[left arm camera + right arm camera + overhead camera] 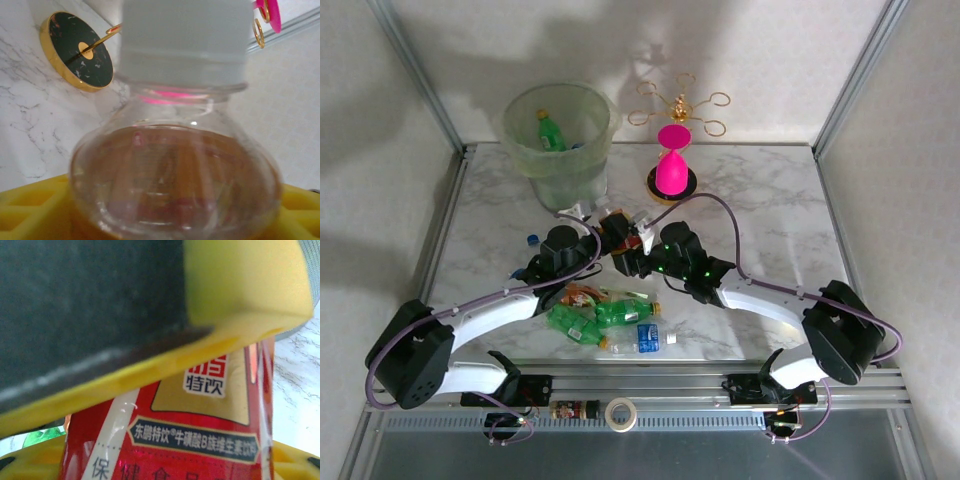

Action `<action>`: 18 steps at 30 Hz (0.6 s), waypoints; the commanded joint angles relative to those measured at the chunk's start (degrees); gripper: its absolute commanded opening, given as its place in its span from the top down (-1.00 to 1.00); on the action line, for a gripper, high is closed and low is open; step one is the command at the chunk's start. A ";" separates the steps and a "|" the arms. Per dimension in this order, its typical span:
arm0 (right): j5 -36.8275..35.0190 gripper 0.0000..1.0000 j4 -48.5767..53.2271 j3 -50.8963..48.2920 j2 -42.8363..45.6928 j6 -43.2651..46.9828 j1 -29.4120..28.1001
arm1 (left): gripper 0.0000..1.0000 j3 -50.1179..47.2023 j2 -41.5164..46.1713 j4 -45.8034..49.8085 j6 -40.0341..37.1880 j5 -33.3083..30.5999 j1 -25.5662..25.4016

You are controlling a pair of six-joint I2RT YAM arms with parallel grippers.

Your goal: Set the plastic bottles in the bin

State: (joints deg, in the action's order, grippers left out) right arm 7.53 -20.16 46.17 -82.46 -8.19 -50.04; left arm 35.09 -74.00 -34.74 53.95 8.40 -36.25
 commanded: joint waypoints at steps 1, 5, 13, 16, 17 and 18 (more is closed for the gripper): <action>-0.04 0.07 -1.16 2.17 -0.59 1.33 -0.49 | -0.21 1.64 0.04 -0.64 -0.23 0.47 -0.32; -0.49 -0.10 -1.41 2.04 -0.36 1.58 -0.57 | -0.06 2.80 -0.12 0.17 -0.83 0.09 -0.31; -5.44 -0.81 -3.07 -1.39 4.16 1.24 -0.43 | -0.03 10.26 -1.25 5.56 -6.44 -1.58 1.50; -6.47 -0.97 -5.45 -4.51 7.72 0.94 -0.49 | -0.03 14.49 -2.07 7.19 -9.08 -2.47 3.61; -6.73 -0.98 -6.20 -5.52 8.95 0.78 -0.42 | -0.03 16.32 -2.49 8.00 -10.19 -2.66 4.34; -6.99 -0.98 -6.75 -6.44 9.95 0.56 -0.31 | -0.03 18.19 -3.00 8.94 -11.33 -2.85 5.06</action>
State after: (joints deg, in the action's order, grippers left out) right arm 2.83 -23.00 41.95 -75.59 -7.27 -50.15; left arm 48.62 -75.79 -28.08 47.27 7.22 -33.01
